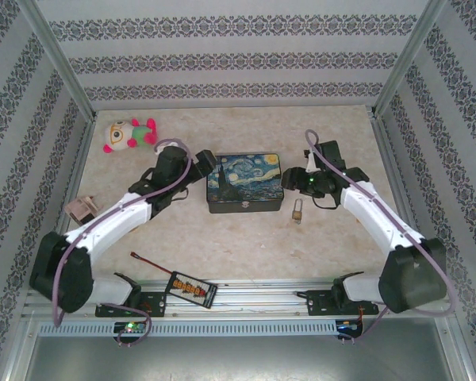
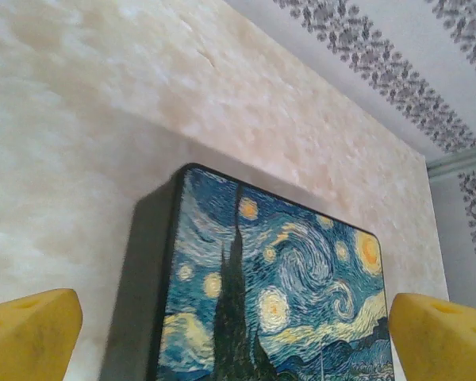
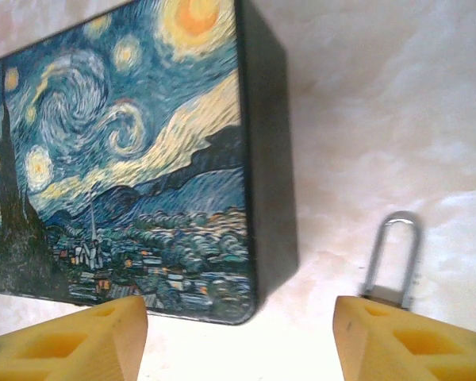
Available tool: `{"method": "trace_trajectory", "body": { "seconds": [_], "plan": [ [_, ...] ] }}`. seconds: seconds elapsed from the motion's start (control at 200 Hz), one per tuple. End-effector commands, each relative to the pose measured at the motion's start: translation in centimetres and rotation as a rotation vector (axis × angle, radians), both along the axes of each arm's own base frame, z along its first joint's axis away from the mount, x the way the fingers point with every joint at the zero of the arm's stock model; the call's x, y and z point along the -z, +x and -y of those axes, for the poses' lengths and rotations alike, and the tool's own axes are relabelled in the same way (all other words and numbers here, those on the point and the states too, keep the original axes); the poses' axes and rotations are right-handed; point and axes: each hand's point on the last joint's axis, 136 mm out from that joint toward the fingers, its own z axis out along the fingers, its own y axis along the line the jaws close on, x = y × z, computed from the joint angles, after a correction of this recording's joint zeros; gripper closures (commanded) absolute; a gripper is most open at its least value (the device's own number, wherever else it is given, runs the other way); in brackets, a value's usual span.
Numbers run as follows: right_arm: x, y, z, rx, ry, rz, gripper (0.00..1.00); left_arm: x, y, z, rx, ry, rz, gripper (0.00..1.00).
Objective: Unlock the padlock with the key
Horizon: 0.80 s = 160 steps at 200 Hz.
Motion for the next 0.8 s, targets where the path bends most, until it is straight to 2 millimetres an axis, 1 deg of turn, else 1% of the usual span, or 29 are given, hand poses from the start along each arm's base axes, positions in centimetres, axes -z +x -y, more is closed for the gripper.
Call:
{"method": "trace_trajectory", "body": {
  "seconds": [0.0, 0.06, 0.075, 0.085, 0.09, 0.105, 0.22, 0.295, 0.525, 0.65, 0.795],
  "plan": [
    [0.3, -1.4, 2.7, 0.047, -0.082, -0.004, 0.32, 0.4, -1.8, -3.8, -0.081, 0.123, -0.009, 0.01],
    [0.0, -1.7, 3.8, 0.076, -0.105, 0.016, 0.28, -0.2, -2.9, -5.2, -0.112, 0.163, 0.015, 0.01],
    [-0.1, -1.8, 4.1, 0.082, -0.109, 0.02, 0.2, -0.4, -3.1, -5.7, -0.122, 0.174, 0.022, 0.01],
    [-0.1, -1.9, 4.2, 0.083, -0.113, 0.023, 0.08, -0.6, -3.3, -5.9, -0.127, 0.181, 0.027, 0.01],
    [-0.2, -1.9, 4.3, 0.085, -0.114, 0.025, 0.05, -0.5, -3.3, -6.0, -0.128, 0.186, 0.028, 0.01],
    [-0.3, -1.9, 4.5, 0.091, -0.117, 0.033, 0.02, -0.7, -3.6, -6.3, -0.134, 0.195, 0.035, 0.01],
    [-0.8, -2.6, 6.1, 0.129, -0.158, 0.074, 0.02, -1.6, -5.6, -9.2, -0.205, 0.28, 0.077, 0.01],
    [-1.2, -3.0, 6.8, 0.143, -0.18, 0.107, 0.02, -2.1, -7.0, -10.8, -0.242, 0.324, 0.105, 0.01],
    [-2.8, -4.1, 9.0, 0.205, -0.258, 0.251, 0.02, -2.5, -11.0, -15.1, -0.347, 0.428, 0.179, 0.01],
    [-3.5, -4.8, 10.1, 0.248, -0.282, 0.333, 0.02, -2.7, -12.5, -16.8, -0.394, 0.48, 0.23, 0.01],
    [-3.7, -5.2, 11.5, 0.299, -0.331, 0.379, 0.02, -2.6, -13.5, -18.5, -0.453, 0.567, 0.267, 0.01]
  ]
}}
